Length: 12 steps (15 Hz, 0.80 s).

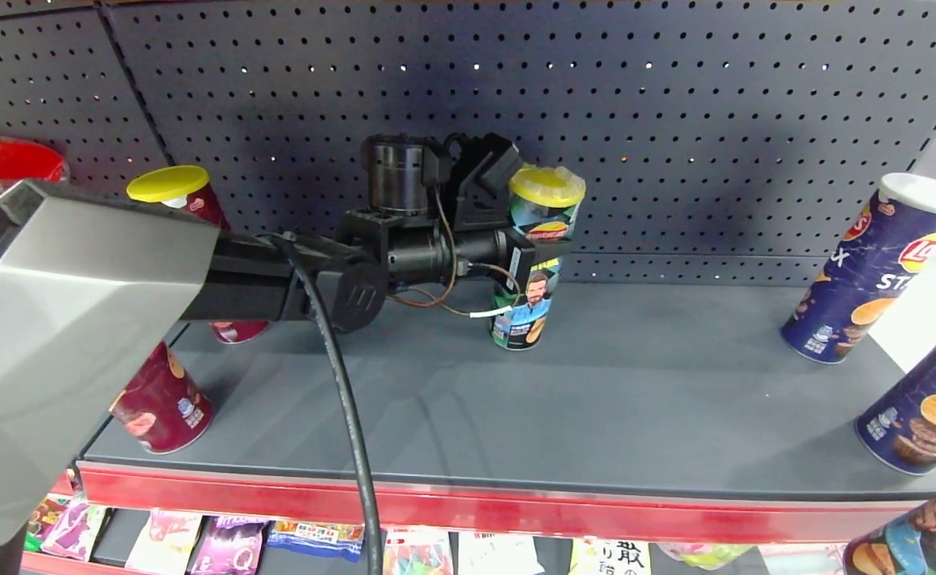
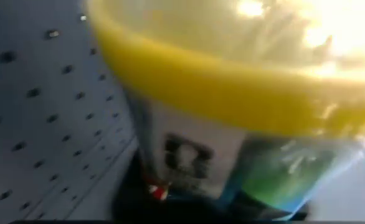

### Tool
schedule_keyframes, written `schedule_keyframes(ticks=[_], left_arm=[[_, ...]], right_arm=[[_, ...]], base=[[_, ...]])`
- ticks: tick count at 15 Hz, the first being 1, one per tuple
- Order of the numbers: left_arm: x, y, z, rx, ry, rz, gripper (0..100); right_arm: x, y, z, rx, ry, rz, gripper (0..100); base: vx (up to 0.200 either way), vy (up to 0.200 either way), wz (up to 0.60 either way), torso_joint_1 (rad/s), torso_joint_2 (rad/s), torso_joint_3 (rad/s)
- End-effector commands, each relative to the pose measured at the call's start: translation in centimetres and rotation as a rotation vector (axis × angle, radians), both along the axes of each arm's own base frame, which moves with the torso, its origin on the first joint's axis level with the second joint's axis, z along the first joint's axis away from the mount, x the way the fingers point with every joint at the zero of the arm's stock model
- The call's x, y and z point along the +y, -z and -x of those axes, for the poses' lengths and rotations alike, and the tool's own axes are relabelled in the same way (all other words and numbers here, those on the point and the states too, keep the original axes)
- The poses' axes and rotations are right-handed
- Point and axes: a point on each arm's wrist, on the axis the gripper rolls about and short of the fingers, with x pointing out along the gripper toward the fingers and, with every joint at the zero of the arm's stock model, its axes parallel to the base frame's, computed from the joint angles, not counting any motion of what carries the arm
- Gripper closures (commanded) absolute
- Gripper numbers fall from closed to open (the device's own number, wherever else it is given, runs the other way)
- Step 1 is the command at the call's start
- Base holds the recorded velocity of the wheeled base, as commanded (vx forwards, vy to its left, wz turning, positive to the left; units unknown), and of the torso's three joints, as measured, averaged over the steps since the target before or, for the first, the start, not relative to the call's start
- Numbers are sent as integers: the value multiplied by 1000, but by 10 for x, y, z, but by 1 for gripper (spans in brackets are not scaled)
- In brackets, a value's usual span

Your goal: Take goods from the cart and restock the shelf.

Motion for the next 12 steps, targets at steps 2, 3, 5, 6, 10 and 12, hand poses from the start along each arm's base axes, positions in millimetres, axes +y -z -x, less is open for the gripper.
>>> schedule_keyframes(ticks=[2,3,5,6,10,12], left_arm=[[6,-6,8,6,9,1,100],[12,-9,18,32,40,-1,100],[26,-12,37,63,101,-7,100],[32,-12,42,67,121,-9,100],[52,-9,75,102,203,-26,100],[58,-10,84,102,236,-28,100]], right_arm=[[0,0,0,-4,-1,0,100],[0,0,0,-2,-2,-2,100],[0,-1,0,-3,-2,-2,100],[0,-2,0,-3,-2,-2,100],[0,-2,-1,-1,-6,-2,100],[0,-1,0,-1,-6,-2,100]], base=[[0,0,0,0,0,0],[0,0,0,0,0,0],[0,0,0,0,0,0],[0,0,0,0,0,0],[0,0,0,0,0,0],[0,0,0,0,0,0]])
